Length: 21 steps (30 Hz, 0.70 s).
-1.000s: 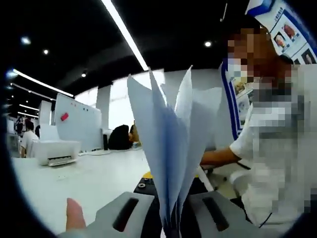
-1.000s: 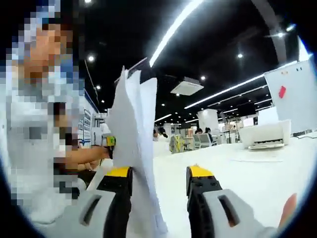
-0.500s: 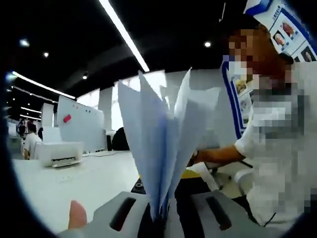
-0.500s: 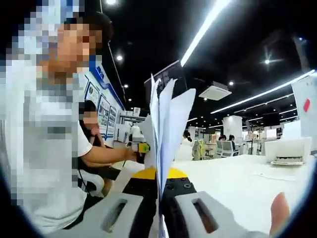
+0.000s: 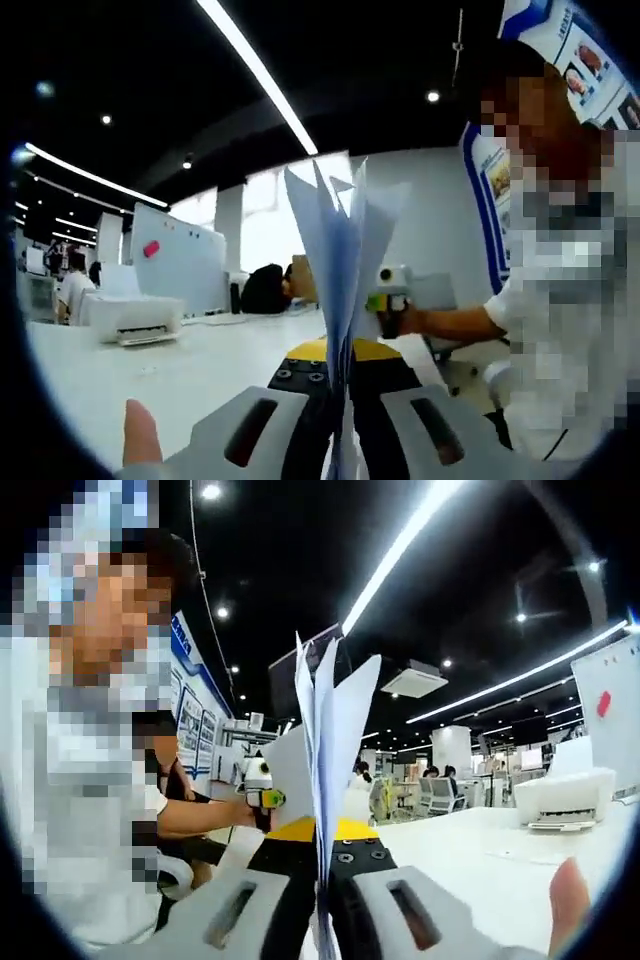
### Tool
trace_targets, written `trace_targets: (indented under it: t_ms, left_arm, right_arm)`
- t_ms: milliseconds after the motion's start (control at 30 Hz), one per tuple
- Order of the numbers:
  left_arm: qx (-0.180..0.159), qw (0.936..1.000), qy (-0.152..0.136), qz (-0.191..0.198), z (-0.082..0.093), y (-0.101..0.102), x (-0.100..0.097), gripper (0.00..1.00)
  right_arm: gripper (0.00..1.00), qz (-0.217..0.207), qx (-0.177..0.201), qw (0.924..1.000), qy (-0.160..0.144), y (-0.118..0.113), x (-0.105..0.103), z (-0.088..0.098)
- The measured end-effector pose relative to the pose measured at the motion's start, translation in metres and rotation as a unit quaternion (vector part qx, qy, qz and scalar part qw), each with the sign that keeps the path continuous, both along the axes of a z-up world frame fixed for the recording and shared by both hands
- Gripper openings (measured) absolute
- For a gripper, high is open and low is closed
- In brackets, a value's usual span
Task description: Organize the stack of printing papers by aligning and flattening the scattered papers on the table
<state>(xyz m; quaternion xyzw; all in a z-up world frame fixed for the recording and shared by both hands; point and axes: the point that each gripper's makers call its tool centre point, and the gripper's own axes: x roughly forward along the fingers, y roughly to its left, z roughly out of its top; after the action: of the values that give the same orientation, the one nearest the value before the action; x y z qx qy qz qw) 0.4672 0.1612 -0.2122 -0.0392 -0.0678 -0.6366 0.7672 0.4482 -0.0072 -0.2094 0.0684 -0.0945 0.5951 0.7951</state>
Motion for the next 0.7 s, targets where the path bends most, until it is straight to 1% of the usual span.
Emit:
trace_targets:
  t_ms: [33,67,100,133,167,200,233,267,300,333,367,400,433,467,500,533,567,600,633,700]
  left_arm:
    - [0.019,0.9997,0.011,0.013,-0.017,0.001,0.005,0.16]
    - [0.036,0.9992,0.008,0.017,-0.031,0.001,0.006,0.15]
    - [0.029,0.9995,0.012,-0.002,-0.035,-0.003,-0.004,0.12]
    - [0.019,0.9995,0.021,-0.015,-0.034,-0.006,-0.009,0.11]
    - [0.020,0.9997,0.016,-0.005,-0.032,-0.006,-0.008,0.08]
    - [0.021,0.9997,0.008,-0.006,-0.030,-0.007,-0.008,0.06]
    - [0.020,0.9997,0.006,-0.007,-0.025,-0.008,-0.008,0.06]
    - [0.018,0.9998,0.005,0.001,-0.019,-0.006,-0.005,0.06]
    - [0.015,0.9999,-0.001,-0.001,-0.012,-0.004,-0.005,0.06]
    - [0.009,0.9999,-0.003,-0.006,-0.006,-0.002,-0.006,0.06]
    - [0.001,1.0000,-0.006,-0.007,-0.001,-0.001,-0.006,0.07]
    - [-0.005,0.9999,-0.012,-0.002,-0.001,0.000,-0.006,0.09]
    - [-0.006,0.9999,-0.009,0.004,-0.007,0.000,-0.006,0.15]
    - [0.007,0.9999,0.009,0.011,-0.021,0.001,-0.004,0.16]
    - [0.025,0.9996,0.014,0.008,-0.032,0.001,-0.005,0.13]
    - [0.017,0.9998,0.011,0.007,-0.032,0.000,-0.006,0.06]
    - [0.013,0.9998,0.011,0.004,-0.030,0.000,-0.007,0.06]
    - [0.005,0.9999,0.007,0.008,-0.025,-0.001,-0.006,0.06]
    - [0.007,0.9999,0.000,0.011,-0.020,0.000,-0.005,0.06]
    - [-0.013,0.9997,-0.019,0.009,-0.005,0.003,-0.006,0.07]
  right_arm:
    - [0.06,-0.001,-0.005,1.0000,-0.002,0.000,0.001,-0.013]
    - [0.13,-0.014,-0.016,0.9994,0.026,-0.001,0.007,-0.029]
    - [0.12,-0.003,-0.021,0.9990,0.040,0.002,0.004,-0.035]
    - [0.09,-0.001,-0.018,0.9991,0.039,0.003,0.004,-0.035]
    - [0.09,-0.006,-0.018,0.9995,0.027,0.005,0.005,-0.035]
    - [0.00,-0.006,-0.020,0.9995,0.023,0.006,0.006,-0.032]
    - [0.00,0.009,-0.027,0.9996,0.001,0.010,0.001,-0.027]
    - [0.00,0.003,-0.023,0.9997,0.008,0.008,0.005,-0.016]
    - [0.00,0.015,-0.010,0.9998,0.011,0.008,0.001,-0.006]
    - [0.00,0.026,-0.008,0.9996,0.006,0.009,-0.004,-0.002]
    - [0.00,0.025,-0.008,0.9996,0.006,0.008,-0.006,0.001]
    - [0.00,0.025,-0.006,0.9997,0.001,0.008,-0.007,-0.001]
    - [0.04,0.023,-0.001,0.9997,0.008,0.006,-0.006,-0.007]
    - [0.10,0.018,-0.006,0.9996,0.021,0.006,-0.004,-0.019]
    - [0.10,0.013,-0.022,0.9994,0.024,0.006,-0.003,-0.031]
    - [0.00,0.014,-0.023,0.9993,0.025,0.009,-0.003,-0.034]
    - [0.00,0.014,-0.024,0.9994,0.021,0.010,-0.004,-0.035]
    - [0.00,0.011,-0.021,0.9994,0.024,0.010,-0.003,-0.032]
    - [0.00,0.012,-0.016,0.9996,0.021,0.009,-0.005,-0.025]
    - [0.00,0.027,0.008,0.9994,-0.021,0.012,-0.016,-0.003]
